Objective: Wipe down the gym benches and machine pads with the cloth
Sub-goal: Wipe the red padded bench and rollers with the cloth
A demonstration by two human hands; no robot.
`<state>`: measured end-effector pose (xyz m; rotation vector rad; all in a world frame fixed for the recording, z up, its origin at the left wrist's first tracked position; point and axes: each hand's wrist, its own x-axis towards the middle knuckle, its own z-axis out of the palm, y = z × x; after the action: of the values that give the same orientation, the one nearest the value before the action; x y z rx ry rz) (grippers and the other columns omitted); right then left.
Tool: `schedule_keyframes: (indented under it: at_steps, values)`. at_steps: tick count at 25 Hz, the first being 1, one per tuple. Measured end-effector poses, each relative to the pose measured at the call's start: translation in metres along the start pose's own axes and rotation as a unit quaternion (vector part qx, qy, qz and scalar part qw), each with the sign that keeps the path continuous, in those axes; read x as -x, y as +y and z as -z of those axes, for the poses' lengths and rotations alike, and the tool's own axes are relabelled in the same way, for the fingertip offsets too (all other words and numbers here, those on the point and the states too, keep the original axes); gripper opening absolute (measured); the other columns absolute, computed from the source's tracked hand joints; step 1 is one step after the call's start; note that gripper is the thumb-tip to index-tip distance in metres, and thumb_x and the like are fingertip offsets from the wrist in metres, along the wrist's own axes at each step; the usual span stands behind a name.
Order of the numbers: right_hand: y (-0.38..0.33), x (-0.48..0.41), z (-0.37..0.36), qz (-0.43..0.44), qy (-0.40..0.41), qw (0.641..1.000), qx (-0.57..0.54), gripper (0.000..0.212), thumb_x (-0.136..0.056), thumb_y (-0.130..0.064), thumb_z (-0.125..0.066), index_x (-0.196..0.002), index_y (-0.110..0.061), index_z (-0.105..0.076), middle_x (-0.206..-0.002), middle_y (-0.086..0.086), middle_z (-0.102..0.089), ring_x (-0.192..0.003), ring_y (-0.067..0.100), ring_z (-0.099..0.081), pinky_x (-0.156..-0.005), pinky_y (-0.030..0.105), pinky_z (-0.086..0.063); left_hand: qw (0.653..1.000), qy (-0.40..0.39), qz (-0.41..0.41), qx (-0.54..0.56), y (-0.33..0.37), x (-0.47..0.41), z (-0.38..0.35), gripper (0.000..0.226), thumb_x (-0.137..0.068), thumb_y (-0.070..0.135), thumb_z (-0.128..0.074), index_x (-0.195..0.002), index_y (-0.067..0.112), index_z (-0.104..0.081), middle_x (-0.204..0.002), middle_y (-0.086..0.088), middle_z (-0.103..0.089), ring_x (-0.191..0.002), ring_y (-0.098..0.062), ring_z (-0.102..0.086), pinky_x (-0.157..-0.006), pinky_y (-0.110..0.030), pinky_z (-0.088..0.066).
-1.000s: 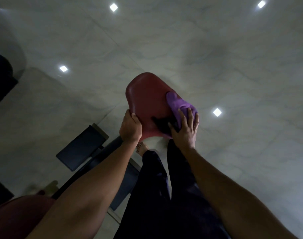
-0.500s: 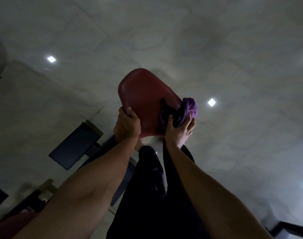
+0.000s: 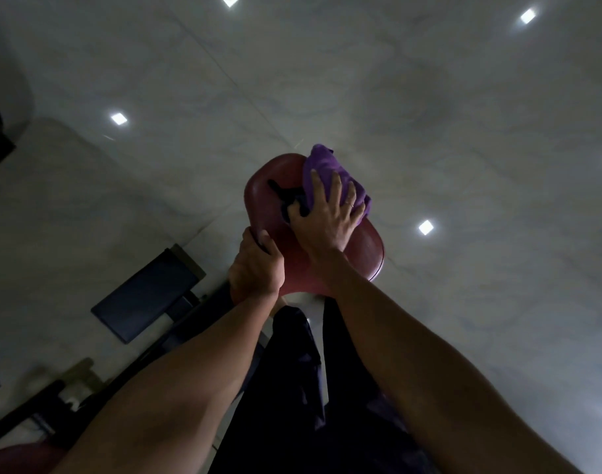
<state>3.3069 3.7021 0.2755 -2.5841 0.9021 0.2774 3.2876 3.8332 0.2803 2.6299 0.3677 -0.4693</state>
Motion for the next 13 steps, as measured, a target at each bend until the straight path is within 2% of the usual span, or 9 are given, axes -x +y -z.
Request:
schedule_keyframes:
  at_steps: [3,5,8,10,13]
  values:
    - [0.044,0.016,0.003,0.056,0.042,0.997,0.021,0.073,-0.088,-0.061,-0.049,-0.153,-0.031,-0.040,-0.159,0.009,-0.039,-0.146,0.042,-0.032,-0.115,0.064,-0.030,1.000,-0.006,0.005,0.001,0.001,-0.001,0.002,0.049,-0.099,0.051,-0.023,-0.122,0.022,-0.054,-0.105,-0.006,-0.071,-0.087,-0.034,-0.069,-0.075,-0.042,-0.056]
    - [0.075,0.037,0.007,0.027,0.068,0.997,0.004,0.073,-0.086,-0.060,-0.050,-0.152,-0.029,-0.042,-0.157,0.009,-0.042,-0.143,0.041,-0.038,-0.113,0.060,-0.036,1.000,-0.013,0.002,-0.001,0.000,0.000,0.002,0.044,-0.101,0.049,-0.026,-0.122,0.022,-0.054,-0.104,-0.006,-0.071,-0.085,-0.034,-0.069,-0.073,-0.040,-0.053]
    - [0.093,0.056,0.012,-0.009,0.042,0.999,-0.014,0.072,-0.088,-0.058,-0.050,-0.152,-0.028,-0.040,-0.159,0.009,-0.039,-0.143,0.041,-0.037,-0.114,0.059,-0.036,1.000,-0.028,-0.003,-0.002,-0.002,-0.002,0.004,0.044,-0.102,0.048,-0.027,-0.123,0.019,-0.053,-0.102,-0.007,-0.070,-0.084,-0.034,-0.068,-0.072,-0.040,-0.051]
    - [0.097,0.057,0.017,0.009,0.017,1.000,-0.015,0.071,-0.089,-0.053,-0.050,-0.153,-0.024,-0.041,-0.158,0.013,-0.040,-0.142,0.043,-0.038,-0.114,0.059,-0.037,0.999,-0.054,-0.003,0.000,-0.003,-0.003,0.004,0.048,-0.102,0.050,-0.024,-0.124,0.017,-0.052,-0.104,-0.010,-0.069,-0.087,-0.036,-0.068,-0.078,-0.045,-0.054]
    - [0.096,0.047,0.038,0.027,-0.025,0.999,0.005,0.067,-0.090,-0.038,-0.061,-0.152,-0.019,-0.043,-0.155,0.017,-0.042,-0.139,0.044,-0.042,-0.106,0.061,-0.044,0.995,-0.101,0.000,0.014,-0.005,-0.007,0.009,0.051,-0.104,0.050,-0.026,-0.126,0.012,-0.051,-0.113,-0.016,-0.066,-0.098,-0.041,-0.065,-0.085,-0.049,-0.052]
